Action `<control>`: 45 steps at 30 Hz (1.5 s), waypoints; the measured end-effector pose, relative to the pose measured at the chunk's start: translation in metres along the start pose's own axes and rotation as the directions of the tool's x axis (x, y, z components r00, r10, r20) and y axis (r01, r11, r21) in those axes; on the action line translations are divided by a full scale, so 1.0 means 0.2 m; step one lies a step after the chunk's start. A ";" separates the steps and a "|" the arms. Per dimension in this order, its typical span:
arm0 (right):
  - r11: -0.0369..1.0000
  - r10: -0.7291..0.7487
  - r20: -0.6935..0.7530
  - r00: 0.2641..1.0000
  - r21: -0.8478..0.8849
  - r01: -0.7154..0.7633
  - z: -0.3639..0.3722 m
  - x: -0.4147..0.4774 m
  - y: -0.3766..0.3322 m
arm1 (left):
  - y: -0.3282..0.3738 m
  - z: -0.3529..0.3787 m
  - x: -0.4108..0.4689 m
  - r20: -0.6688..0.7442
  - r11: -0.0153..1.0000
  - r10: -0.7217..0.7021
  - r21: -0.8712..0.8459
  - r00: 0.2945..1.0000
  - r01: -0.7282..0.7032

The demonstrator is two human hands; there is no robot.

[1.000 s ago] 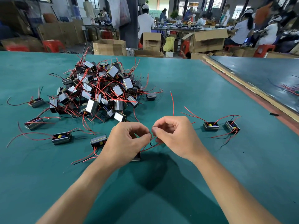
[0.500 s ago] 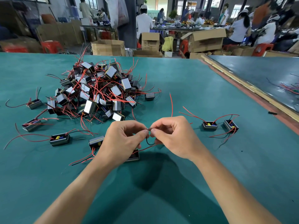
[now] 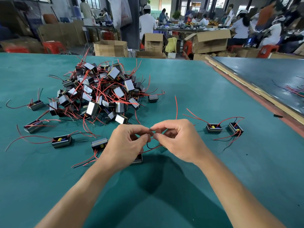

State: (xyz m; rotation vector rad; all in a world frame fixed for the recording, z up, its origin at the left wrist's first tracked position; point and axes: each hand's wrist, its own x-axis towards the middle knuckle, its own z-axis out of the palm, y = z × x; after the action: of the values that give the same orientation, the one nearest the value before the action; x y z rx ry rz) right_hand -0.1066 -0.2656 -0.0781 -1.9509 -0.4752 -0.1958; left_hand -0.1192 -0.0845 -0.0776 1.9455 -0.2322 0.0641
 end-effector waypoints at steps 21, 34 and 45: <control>0.997 0.007 0.076 0.997 -0.078 -0.001 -0.02 0.00 0.01 | 0.01 0.00 -0.01 0.067 0.999 -0.037 0.007 0.997 0.037; 0.994 0.005 0.035 0.999 -0.109 -0.001 -0.02 0.00 -0.01 | 0.02 -0.01 0.00 0.054 0.998 -0.047 -0.036 0.997 0.049; 0.995 -0.006 0.002 1.000 -0.102 0.007 -0.02 0.00 -0.02 | 0.02 -0.01 0.00 0.037 0.997 -0.035 -0.073 0.999 0.038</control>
State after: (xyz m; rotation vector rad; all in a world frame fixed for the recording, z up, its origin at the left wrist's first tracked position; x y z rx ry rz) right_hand -0.1084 -0.2682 -0.0733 -2.0500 -0.4808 -0.2266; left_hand -0.1205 -0.0835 -0.0722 1.8780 -0.2197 -0.0033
